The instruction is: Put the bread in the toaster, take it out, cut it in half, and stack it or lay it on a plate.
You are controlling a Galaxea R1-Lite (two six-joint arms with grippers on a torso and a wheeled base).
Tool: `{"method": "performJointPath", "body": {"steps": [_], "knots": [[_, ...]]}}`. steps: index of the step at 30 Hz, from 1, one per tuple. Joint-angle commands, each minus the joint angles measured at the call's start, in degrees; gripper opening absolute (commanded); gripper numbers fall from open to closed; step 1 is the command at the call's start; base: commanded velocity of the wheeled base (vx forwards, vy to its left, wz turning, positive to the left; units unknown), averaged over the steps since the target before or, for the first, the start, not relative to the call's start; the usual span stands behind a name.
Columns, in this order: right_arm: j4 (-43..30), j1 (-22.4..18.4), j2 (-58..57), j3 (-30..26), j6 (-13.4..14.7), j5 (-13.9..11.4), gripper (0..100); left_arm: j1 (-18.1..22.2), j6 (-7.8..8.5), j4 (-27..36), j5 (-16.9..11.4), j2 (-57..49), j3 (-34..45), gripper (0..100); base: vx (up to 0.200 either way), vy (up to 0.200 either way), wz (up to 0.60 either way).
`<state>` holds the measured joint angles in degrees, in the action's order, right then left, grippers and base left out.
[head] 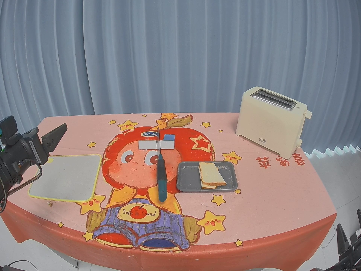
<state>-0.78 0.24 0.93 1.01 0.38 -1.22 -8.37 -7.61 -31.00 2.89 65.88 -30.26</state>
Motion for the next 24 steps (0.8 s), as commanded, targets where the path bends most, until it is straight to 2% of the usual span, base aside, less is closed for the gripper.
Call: {"method": "performJointPath", "body": {"steps": [1,9,14,16,20,21,22,24], "knots": [[-0.01,0.02,-0.93,-0.84,-0.03,-0.01,100,0.03,-0.04,-0.02,0.1,-1.19,0.99,100,0.0,0.0,0.0],[-0.01,0.02,-0.93,-0.84,-0.03,-0.01,100,0.55,0.05,-0.02,0.54,-1.72,1.34,100,0.0,0.0,0.0],[-0.01,0.02,-0.93,-0.84,0.06,-0.01,100,0.73,0.49,-0.02,0.89,-7.96,5.3,100,0.0,0.0,0.0],[-0.01,0.02,-0.93,-0.84,-0.03,-0.01,100,0.9,1.81,0.41,0.89,-12.7,8.46,100,0.0,0.0,0.0],[-0.01,0.02,-0.93,-0.84,0.06,-0.01,100,1.08,6.11,0.68,1.24,-20.44,14.17,100,0.0,0.0,0.0],[-0.01,0.02,-0.93,-0.84,0.06,-0.01,100,1.08,6.11,0.68,1.24,-20.44,14.17,100,0.0,0.0,0.0],[-0.01,0.02,-0.93,-0.84,-0.03,-0.01,100,1.52,7.08,0.59,1.86,-22.55,16.02,100,0.0,0.0,0.0],[-0.01,0.02,-0.93,-0.84,-0.03,-0.01,100,2.13,7.34,0.59,2.56,-24.57,17.6,100,0.0,0.0,0.0]]}}
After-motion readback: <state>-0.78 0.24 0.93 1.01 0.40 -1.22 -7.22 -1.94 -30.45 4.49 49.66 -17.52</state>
